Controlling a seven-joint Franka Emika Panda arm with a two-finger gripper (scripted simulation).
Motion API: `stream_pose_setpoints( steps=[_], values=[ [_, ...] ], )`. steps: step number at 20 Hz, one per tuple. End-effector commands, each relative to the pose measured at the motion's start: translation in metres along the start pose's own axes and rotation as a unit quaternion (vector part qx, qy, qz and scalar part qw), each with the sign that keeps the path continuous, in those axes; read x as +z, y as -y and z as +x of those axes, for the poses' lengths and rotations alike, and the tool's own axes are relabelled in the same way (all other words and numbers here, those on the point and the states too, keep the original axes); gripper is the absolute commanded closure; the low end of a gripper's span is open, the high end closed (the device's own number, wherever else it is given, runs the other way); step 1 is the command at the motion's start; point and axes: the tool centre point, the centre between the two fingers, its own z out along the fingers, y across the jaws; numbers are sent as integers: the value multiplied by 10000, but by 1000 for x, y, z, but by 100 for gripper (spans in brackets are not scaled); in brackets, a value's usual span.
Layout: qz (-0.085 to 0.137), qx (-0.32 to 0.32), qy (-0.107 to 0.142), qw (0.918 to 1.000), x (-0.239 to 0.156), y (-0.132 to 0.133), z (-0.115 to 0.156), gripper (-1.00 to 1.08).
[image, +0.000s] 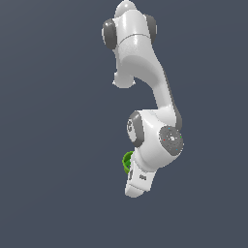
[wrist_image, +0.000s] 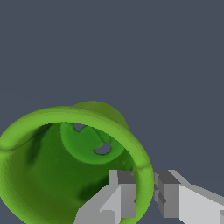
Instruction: Pick up the object and move it to a goal position.
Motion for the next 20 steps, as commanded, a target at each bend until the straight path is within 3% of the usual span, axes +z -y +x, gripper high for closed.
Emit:
stream_pose_setpoints(
  steps=[1, 7, 20],
  values=[
    [-13, 11, -2, 10000, -5, -1, -10, 108],
    [-13, 11, -2, 10000, -19, -1, -50, 108],
    [-13, 13, 2, 10000, -69, 0, -188, 108]
  ],
)
